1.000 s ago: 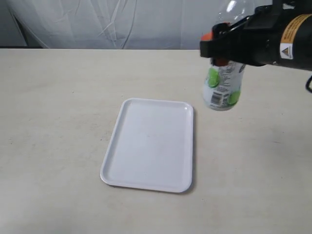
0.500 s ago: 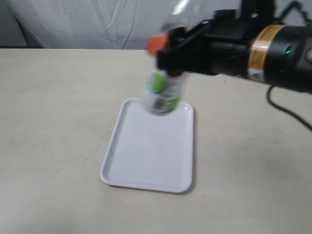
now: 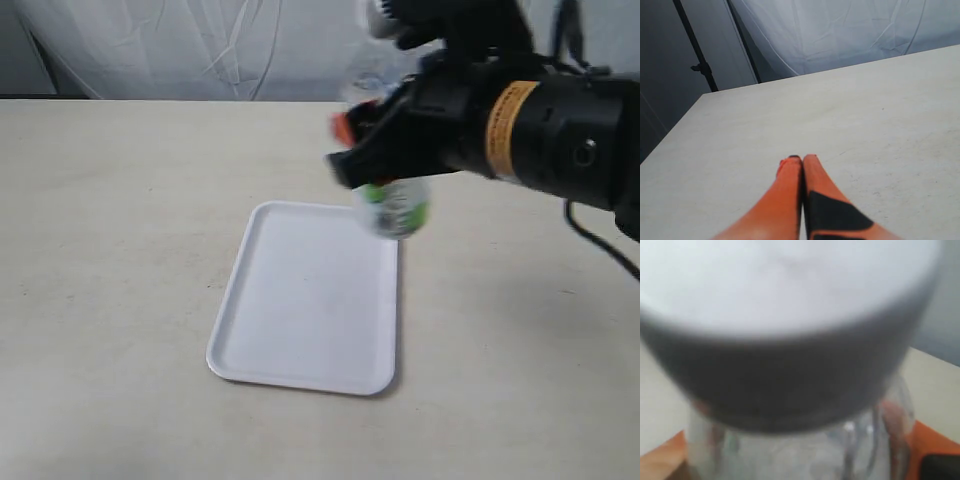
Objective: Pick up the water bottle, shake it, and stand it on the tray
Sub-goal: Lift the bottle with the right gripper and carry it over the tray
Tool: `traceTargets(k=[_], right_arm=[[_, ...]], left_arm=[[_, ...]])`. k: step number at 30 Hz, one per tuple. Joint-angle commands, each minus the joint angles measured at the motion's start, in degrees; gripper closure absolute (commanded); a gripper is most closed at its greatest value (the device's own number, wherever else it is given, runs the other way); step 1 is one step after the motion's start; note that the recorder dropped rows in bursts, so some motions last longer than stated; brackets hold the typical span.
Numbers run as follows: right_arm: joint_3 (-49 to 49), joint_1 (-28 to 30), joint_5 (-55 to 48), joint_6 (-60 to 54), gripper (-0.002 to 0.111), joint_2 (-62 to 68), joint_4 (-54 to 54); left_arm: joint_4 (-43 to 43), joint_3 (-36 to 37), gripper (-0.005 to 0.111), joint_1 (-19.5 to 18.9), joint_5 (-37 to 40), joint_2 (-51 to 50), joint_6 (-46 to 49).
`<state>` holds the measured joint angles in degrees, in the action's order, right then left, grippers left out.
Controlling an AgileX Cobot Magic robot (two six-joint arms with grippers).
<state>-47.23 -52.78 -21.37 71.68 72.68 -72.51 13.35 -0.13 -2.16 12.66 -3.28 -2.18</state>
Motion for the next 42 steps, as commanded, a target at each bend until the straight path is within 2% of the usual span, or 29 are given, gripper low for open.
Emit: traceTargets(k=[1, 4, 6, 8, 10, 12, 14, 18, 22, 25, 29, 32, 37, 42], right_arm=[[-0.1, 0.6, -18.9, 8.2, 0.109, -0.7, 1.8], [0.0, -0.6, 11.2, 9.4, 0.109, 0.5, 1.0], [-1.3, -0.6, 32.6, 8.5, 0.109, 2.7, -6.1], [-2.6, -0.6, 38.2, 8.3, 0.109, 3.9, -11.4], [-2.6, -0.6, 30.7, 10.8, 0.109, 3.8, -11.4], [-2.6, -0.6, 13.8, 13.9, 0.109, 3.2, -9.8], [-3.7, -0.6, 4.3, 13.9, 0.109, 1.8, -6.9], [-7.0, -1.8, 7.0, 7.4, 0.109, -3.9, -6.9], [-7.3, -3.2, 2.8, 7.4, 0.109, -6.5, -6.2], [-3.6, -3.2, -1.4, 7.4, 0.109, -2.5, -0.9], [3.5, -3.2, 4.7, 7.5, 0.109, 5.1, -0.4], [3.9, -3.2, 4.5, 7.4, 0.109, 6.8, -0.3], [-2.4, -3.3, 0.4, 1.4, 0.109, -4.4, -0.3], [-8.2, -3.3, -1.3, 1.2, 0.109, -14.1, -0.5]], left_arm=[[-0.2, 0.1, 0.107, 0.0, -0.8, 0.2, -0.4], [-0.2, 0.1, 0.107, 0.0, -0.8, 0.2, -0.4], [-0.2, 0.1, 0.107, 0.0, -0.8, 0.2, -0.4], [-0.2, 0.1, 0.107, 0.0, -0.8, 0.2, -0.4], [-0.2, 0.1, 0.107, 0.0, -0.8, 0.2, -0.4], [-0.2, 0.1, 0.107, 0.0, -0.8, 0.2, -0.4], [-0.2, 0.1, 0.107, 0.0, -0.8, 0.2, -0.4], [-0.2, 0.1, 0.107, 0.0, -0.8, 0.2, -0.4], [-0.2, 0.1, 0.107, 0.0, -0.8, 0.2, -0.4], [-0.2, 0.1, 0.107, 0.0, -0.8, 0.2, -0.4], [-0.2, 0.1, 0.107, 0.0, -0.8, 0.2, -0.4], [-0.2, 0.1, 0.107, 0.0, -0.8, 0.2, -0.4], [-0.2, 0.1, 0.107, 0.0, -0.8, 0.2, -0.4], [-0.2, 0.1, 0.107, 0.0, -0.8, 0.2, -0.4]])
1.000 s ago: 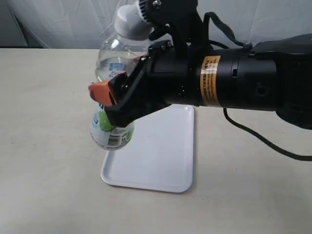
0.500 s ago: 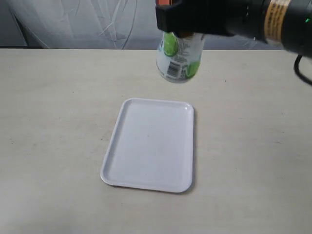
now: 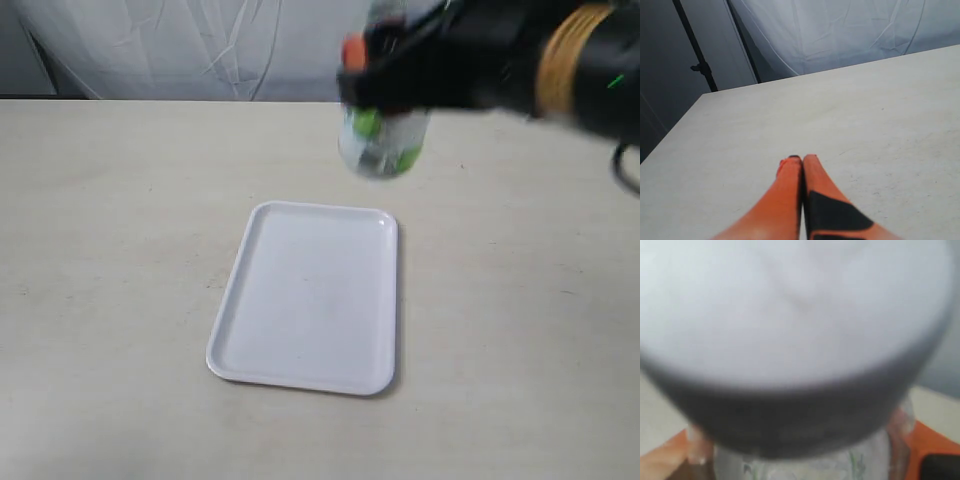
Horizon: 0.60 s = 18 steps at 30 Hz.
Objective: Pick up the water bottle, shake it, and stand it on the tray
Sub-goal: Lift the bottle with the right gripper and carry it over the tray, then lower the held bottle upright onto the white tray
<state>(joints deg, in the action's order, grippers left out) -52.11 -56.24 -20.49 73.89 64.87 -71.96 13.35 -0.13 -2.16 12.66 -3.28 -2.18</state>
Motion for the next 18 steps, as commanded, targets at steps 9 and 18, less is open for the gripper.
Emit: traceTargets(k=[9, 18], right_arm=[[10.4, 0.1, 4.5, -5.4, 0.109, 3.4, 12.1], [3.2, 0.1, 0.6, -6.3, 0.109, 0.1, 8.6]], left_arm=[[-0.2, 0.1, 0.107, 0.0, -0.8, 0.2, -0.4], [-0.2, 0.1, 0.107, 0.0, -0.8, 0.2, -0.4]])
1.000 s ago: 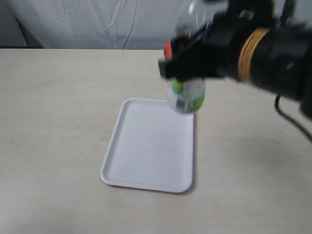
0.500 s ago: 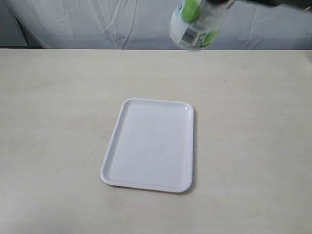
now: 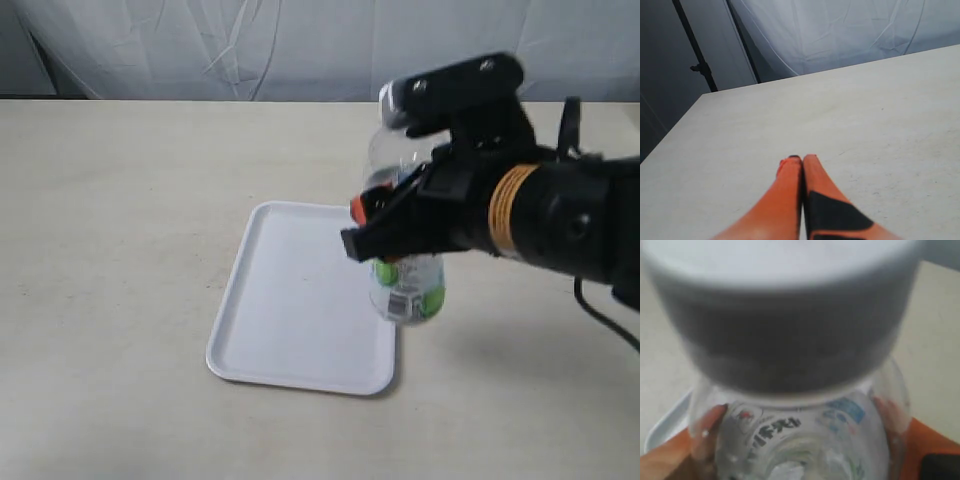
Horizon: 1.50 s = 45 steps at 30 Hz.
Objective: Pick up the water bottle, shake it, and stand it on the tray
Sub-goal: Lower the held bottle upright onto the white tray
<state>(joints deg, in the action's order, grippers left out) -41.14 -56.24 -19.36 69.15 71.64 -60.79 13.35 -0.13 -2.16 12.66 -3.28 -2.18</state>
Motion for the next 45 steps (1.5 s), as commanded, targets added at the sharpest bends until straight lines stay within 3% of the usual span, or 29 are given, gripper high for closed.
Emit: traceTargets(k=[1, 6, 12, 18, 21, 23, 25, 28, 29, 33, 34, 37, 42, 45], right_arm=[[-10.2, 0.1, -0.5, -1.9, 0.109, -8.5, -3.2], [-17.0, 0.1, -2.6, -2.2, 0.109, -11.5, -4.2], [-10.3, 0.1, -5.3, -2.8, 0.109, -4.1, 1.8], [-4.0, 0.1, 2.3, -0.6, 0.109, 6.7, 2.3], [-4.0, 0.1, 15.8, -0.2, 0.109, 7.6, 0.6], [-4.4, 0.3, 22.4, -2.2, 0.109, 7.6, -6.2], [-6.1, 0.3, 10.7, -2.2, 0.109, 7.6, -8.4], [-9.2, 0.3, -19.4, 8.0, 0.109, 8.6, -9.3], [-9.4, 0.3, -20.0, 10.6, 0.109, 8.6, -9.6], [-8.4, 0.3, 10.4, -0.8, 0.109, 8.2, -11.3], [-8.4, 0.3, 13.5, -2.1, 0.109, 8.8, -12.7], [-8.8, 0.6, 7.5, 4.5, 0.109, 11.5, -13.8], [-9.2, 3.6, 13.4, 28.0, 0.109, 17.2, -37.2], [-9.2, 3.6, 7.5, 32.4, 0.109, 20.0, -39.2]], left_arm=[[-0.2, 0.1, 0.107, 0.0, -0.8, 0.2, -0.4], [-0.2, 0.1, 0.107, 0.0, -0.8, 0.2, -0.4], [-0.2, 0.1, 0.107, 0.0, -0.8, 0.2, -0.4], [-0.2, 0.1, 0.107, 0.0, -0.8, 0.2, -0.4], [-0.2, 0.1, 0.107, 0.0, -0.8, 0.2, -0.4], [-0.2, 0.1, 0.107, 0.0, -0.8, 0.2, -0.4], [-0.2, 0.1, 0.107, 0.0, -0.8, 0.2, -0.4], [-0.2, 0.1, 0.107, 0.0, -0.8, 0.2, -0.4], [-0.2, 0.1, 0.107, 0.0, -0.8, 0.2, -0.4], [-0.2, 0.1, 0.107, 0.0, -0.8, 0.2, -0.4], [-0.2, 0.1, 0.107, 0.0, -0.8, 0.2, -0.4], [-0.2, 0.1, 0.107, 0.0, -0.8, 0.2, -0.4], [-0.2, 0.1, 0.107, 0.0, -0.8, 0.2, -0.4], [-0.2, 0.1, 0.107, 0.0, -0.8, 0.2, -0.4]])
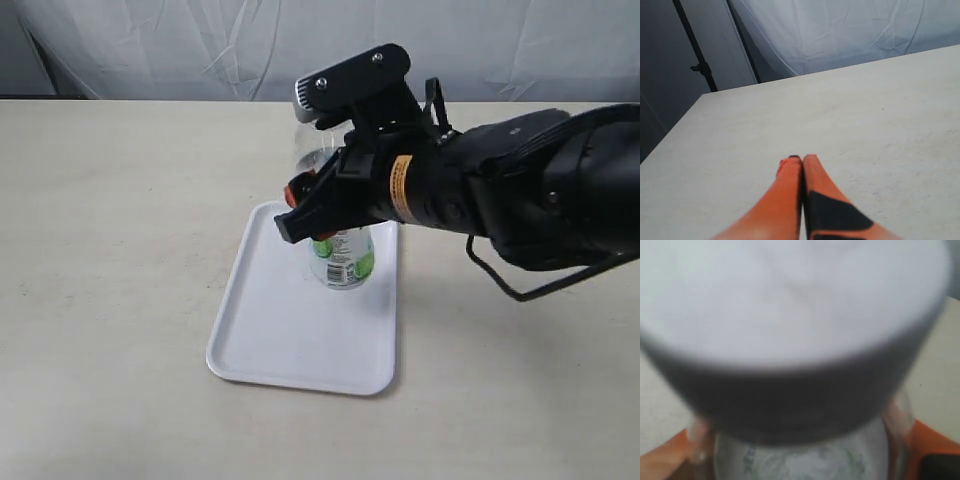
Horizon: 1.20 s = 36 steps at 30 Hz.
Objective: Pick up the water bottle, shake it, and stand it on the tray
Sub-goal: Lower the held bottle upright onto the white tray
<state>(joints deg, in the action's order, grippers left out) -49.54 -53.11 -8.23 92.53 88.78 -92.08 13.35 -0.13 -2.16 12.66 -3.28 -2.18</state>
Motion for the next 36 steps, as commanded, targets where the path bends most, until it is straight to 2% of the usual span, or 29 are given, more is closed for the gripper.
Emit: traceTargets(k=[1, 14, 22, 24, 27, 29, 31, 36], right_arm=[[-0.8, 0.5, -4.4, 9.0, 0.109, 3.6, -7.9], [-1.8, 0.5, -2.2, 10.2, 0.109, 9.9, -7.9], [-1.7, 0.5, -1.0, 10.2, 0.109, 9.3, -5.8], [-1.7, 0.5, -0.1, 10.3, 0.101, 8.7, -3.7], [-1.7, 0.5, -0.1, 10.3, 0.064, 8.7, -0.9], [-1.7, 0.5, 0.8, 10.3, 0.045, 8.7, -0.6], [-1.7, 0.5, 2.3, 10.3, 0.04, 8.7, -1.0], [-1.7, 0.5, 3.9, 10.3, 0.04, 8.7, 0.6]], left_arm=[[-0.2, 0.1, 0.107, 0.0, -0.8, 0.2, -0.4], [-0.2, 0.1, 0.107, 0.0, -0.8, 0.2, -0.4], [-0.2, 0.1, 0.107, 0.0, -0.8, 0.2, -0.4], [-0.2, 0.1, 0.107, 0.0, -0.8, 0.2, -0.4], [-0.2, 0.1, 0.107, 0.0, -0.8, 0.2, -0.4], [-0.2, 0.1, 0.107, 0.0, -0.8, 0.2, -0.4], [-0.2, 0.1, 0.107, 0.0, -0.8, 0.2, -0.4], [-0.2, 0.1, 0.107, 0.0, -0.8, 0.2, -0.4]])
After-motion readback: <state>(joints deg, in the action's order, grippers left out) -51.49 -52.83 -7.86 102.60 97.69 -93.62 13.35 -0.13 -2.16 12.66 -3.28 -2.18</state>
